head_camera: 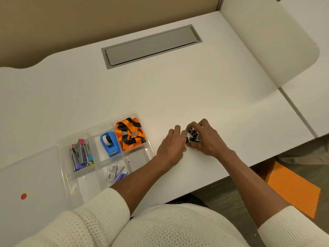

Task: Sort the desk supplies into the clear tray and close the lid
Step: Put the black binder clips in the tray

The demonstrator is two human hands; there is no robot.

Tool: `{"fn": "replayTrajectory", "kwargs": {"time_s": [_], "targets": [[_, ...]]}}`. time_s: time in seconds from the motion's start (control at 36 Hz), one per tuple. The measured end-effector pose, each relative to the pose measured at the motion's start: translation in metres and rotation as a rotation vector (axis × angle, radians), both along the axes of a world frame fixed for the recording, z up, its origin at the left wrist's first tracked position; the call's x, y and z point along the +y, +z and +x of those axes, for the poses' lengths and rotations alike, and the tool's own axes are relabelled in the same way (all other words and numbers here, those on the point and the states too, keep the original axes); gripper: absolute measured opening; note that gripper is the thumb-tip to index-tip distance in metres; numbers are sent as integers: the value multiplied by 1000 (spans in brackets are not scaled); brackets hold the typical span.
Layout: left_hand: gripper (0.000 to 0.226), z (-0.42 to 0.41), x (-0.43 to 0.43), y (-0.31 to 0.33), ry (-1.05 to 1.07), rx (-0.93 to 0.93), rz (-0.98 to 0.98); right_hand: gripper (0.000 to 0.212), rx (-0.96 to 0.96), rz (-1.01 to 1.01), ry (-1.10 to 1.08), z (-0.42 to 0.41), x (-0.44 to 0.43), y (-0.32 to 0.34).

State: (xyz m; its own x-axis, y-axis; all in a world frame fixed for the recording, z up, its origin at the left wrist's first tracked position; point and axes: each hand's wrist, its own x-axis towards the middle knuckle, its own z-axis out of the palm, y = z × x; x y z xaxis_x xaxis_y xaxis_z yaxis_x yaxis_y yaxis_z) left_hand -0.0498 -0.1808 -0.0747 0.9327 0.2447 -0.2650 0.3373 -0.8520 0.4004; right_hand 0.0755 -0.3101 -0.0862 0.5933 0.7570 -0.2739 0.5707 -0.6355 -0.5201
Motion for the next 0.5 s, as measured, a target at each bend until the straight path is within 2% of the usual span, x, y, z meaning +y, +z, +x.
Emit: {"fn": "replayTrajectory", "kwargs": {"time_s": [0.14, 0.31, 0.5], "targets": [[42, 0, -2, 1, 88, -10, -59, 40, 44, 11, -18, -5, 2, 1], [45, -1, -3, 8, 116, 1, -88, 41, 53, 19, -51, -8, 3, 4], [40, -3, -2, 15, 252, -27, -163, 38, 64, 55, -148, -15, 5, 10]]}}
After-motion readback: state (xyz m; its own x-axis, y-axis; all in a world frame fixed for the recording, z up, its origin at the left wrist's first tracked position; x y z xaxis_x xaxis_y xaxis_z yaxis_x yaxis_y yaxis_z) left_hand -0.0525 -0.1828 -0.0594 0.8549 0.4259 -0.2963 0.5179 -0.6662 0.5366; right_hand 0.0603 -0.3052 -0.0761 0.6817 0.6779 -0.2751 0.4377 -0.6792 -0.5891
